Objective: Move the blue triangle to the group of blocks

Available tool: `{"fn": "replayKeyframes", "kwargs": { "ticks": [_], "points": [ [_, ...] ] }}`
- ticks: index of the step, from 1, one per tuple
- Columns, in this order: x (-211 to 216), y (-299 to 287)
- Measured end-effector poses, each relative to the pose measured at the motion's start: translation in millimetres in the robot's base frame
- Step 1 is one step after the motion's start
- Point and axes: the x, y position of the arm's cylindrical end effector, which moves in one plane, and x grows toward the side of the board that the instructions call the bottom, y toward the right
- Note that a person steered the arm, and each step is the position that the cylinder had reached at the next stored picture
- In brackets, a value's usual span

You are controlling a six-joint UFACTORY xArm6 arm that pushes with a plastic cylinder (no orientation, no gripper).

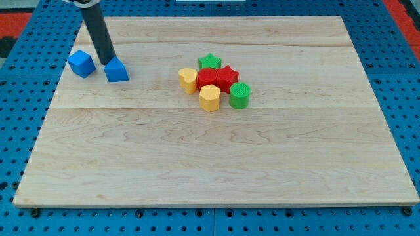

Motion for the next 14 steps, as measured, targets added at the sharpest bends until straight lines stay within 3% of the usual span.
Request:
{"fn": "replayKeyframes", "kwargs": {
  "ticks": [2,3,5,6,8,9,11,12,13,14],
  "points": [
    [62,47],
    [72,57],
    [95,0],
    [111,29],
    [107,118],
    [112,120],
    [94,11],
    [49,13],
    [36,46],
    [50,75]
  ]
}}
